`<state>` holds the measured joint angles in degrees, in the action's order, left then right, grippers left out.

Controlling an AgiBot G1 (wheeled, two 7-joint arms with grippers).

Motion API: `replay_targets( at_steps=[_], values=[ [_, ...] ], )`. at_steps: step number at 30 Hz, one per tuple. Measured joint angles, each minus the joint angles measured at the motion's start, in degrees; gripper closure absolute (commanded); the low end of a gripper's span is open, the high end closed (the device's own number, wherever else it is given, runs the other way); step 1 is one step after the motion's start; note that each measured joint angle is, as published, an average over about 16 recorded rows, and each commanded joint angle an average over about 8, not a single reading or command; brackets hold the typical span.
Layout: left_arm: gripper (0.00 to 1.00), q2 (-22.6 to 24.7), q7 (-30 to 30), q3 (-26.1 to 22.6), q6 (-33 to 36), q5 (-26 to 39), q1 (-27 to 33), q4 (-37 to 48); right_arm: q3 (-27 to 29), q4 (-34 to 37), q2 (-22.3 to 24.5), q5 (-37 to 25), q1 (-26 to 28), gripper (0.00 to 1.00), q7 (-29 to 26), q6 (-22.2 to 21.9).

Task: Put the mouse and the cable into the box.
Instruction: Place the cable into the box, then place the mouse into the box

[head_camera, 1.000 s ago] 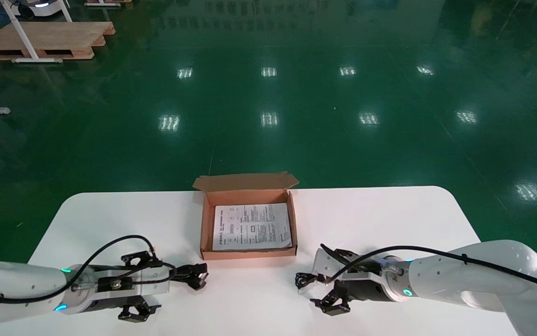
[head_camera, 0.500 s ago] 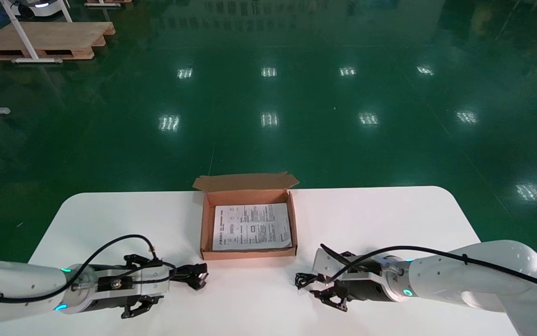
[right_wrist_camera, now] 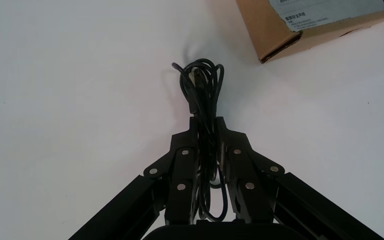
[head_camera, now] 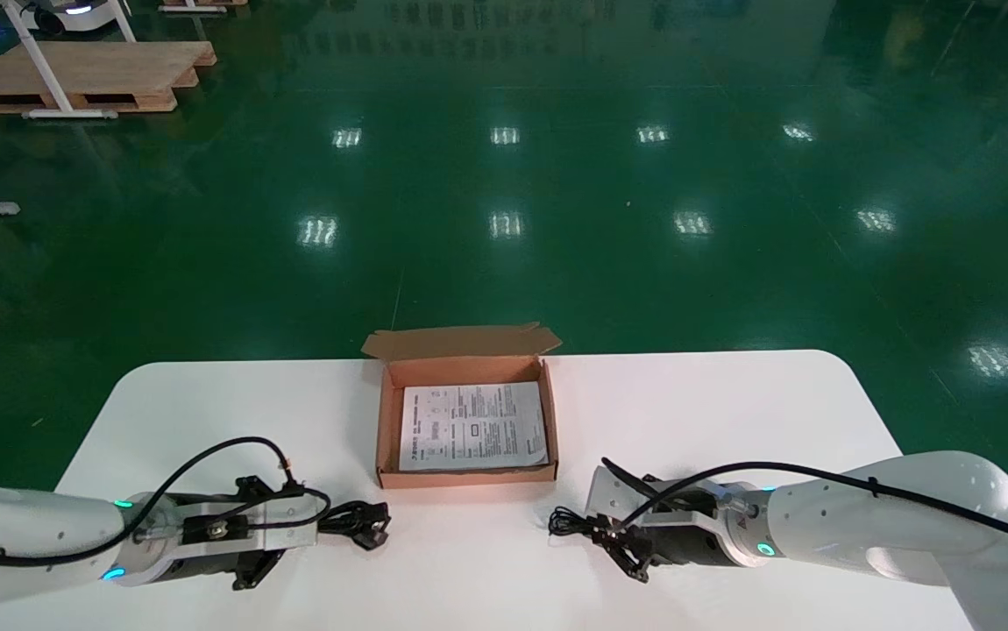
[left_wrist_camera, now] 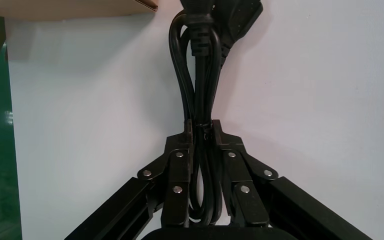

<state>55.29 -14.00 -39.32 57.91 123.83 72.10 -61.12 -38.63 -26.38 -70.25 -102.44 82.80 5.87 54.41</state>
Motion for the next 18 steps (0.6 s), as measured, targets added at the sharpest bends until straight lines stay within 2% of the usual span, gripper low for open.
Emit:
replay_targets(
  at_steps=[18],
  values=[
    [1.00, -0.4, -0.1, 0.3, -0.1, -0.1, 0.4, 0.0, 0.1, -0.1, 0.3, 0.1, 0.2, 1.00, 0.0, -0.1]
  ],
)
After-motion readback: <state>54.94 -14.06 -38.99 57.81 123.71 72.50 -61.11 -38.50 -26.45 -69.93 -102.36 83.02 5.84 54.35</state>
